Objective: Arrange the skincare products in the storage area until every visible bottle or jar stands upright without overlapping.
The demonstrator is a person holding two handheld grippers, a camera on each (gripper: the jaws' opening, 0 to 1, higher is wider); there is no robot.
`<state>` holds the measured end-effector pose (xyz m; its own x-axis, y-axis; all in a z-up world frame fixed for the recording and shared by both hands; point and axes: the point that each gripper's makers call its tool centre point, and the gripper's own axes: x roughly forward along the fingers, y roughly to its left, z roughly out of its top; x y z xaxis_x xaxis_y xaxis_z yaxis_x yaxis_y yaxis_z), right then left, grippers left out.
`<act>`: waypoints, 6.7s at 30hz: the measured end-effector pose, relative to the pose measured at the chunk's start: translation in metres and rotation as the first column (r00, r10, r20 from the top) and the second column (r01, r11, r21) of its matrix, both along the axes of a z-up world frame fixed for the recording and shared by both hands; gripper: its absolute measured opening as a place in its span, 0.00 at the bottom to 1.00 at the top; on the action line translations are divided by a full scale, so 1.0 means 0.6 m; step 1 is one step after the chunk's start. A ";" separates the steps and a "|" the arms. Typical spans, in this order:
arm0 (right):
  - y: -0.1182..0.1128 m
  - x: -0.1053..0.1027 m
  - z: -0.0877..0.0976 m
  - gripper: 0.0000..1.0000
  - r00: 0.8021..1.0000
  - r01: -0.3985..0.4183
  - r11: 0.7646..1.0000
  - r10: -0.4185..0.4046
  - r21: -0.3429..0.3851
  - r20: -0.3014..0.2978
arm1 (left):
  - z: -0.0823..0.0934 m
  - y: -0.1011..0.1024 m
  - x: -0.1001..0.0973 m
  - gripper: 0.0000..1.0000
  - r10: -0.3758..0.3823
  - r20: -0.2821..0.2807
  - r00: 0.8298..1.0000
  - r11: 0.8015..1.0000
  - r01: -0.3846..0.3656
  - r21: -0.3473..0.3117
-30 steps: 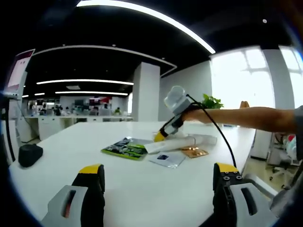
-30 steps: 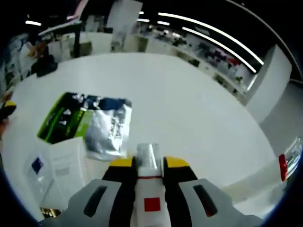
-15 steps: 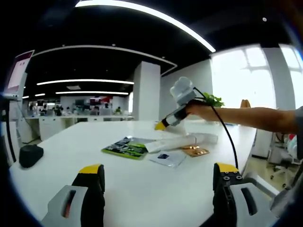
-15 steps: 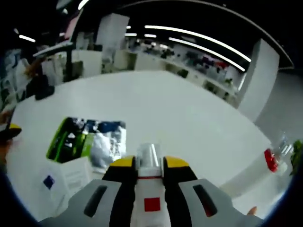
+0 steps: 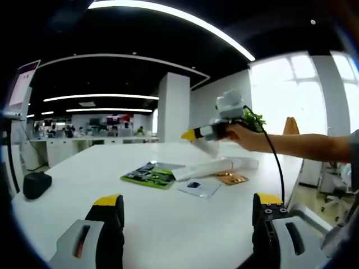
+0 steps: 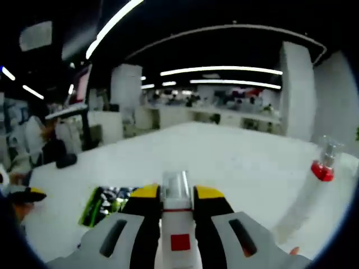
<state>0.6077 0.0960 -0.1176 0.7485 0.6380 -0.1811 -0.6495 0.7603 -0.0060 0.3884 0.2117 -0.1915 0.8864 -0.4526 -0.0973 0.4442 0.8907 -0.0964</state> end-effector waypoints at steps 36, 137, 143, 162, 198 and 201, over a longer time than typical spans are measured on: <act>-0.095 -0.082 0.126 0.20 0.960 -0.058 0.928 -0.050 0.368 0.277 | 0.120 -0.239 0.208 0.92 -0.169 0.063 0.984 0.986 0.170 -0.003; -0.095 -0.116 0.098 0.20 0.937 -0.257 0.644 0.347 0.721 0.024 | 0.192 -0.245 0.238 0.50 -0.375 0.746 0.550 0.074 -0.785 0.616; -0.088 -0.121 0.093 0.20 0.908 -0.250 0.587 0.418 0.770 -0.024 | 0.199 -0.234 0.235 0.39 -0.345 0.757 0.555 0.083 -0.785 0.614; -0.068 -0.127 0.090 0.20 0.910 -0.321 0.638 0.413 0.700 0.040 | 0.191 -0.218 0.236 0.26 -0.196 0.739 0.645 0.345 -0.660 0.667; -0.044 -0.147 0.088 0.39 0.907 -0.420 0.751 0.368 0.509 0.206 | 0.167 -0.232 0.222 0.25 -0.405 0.106 0.908 0.853 0.417 -0.314; -0.045 -0.148 0.091 0.39 0.906 -0.422 0.741 0.372 0.522 0.203 | 0.167 -0.234 0.216 0.25 -0.423 0.098 0.901 0.833 0.429 -0.350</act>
<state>0.5191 0.0688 -0.0633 0.4011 0.8523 0.3357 -0.9091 0.3254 0.2601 0.5179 0.0711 -0.0913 0.5981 -0.7864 0.1548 0.7758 0.5195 -0.3582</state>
